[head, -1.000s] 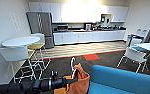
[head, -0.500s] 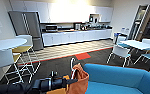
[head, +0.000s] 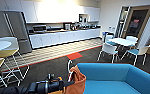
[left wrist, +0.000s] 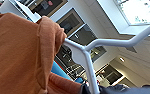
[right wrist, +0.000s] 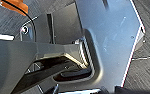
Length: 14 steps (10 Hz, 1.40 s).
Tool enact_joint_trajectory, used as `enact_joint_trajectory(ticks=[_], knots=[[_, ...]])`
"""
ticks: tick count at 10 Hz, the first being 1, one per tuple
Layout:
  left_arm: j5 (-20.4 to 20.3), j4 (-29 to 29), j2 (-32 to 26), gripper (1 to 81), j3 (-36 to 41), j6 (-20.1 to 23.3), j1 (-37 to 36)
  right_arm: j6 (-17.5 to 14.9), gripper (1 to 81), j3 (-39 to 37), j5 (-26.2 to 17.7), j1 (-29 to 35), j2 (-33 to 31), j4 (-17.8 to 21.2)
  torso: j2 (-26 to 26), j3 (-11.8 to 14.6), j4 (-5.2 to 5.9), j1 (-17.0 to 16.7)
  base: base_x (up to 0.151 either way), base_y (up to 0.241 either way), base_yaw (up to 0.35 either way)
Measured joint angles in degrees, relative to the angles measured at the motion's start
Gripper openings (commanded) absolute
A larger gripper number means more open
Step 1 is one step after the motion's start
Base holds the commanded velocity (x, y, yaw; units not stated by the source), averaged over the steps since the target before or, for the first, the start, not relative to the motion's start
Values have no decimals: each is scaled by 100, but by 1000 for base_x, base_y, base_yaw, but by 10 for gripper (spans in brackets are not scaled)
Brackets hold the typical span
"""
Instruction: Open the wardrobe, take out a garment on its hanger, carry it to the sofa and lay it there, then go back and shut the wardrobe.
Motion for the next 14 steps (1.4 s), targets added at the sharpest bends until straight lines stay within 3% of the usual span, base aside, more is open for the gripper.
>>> enact_joint_trajectory(ticks=[14], knots=[[-107, 33, -41, 10, 30, 0, 15, -2, 811, 0, 9, -2, 2, 0, 2, 2, 0, 0, 0, 0, -299]])
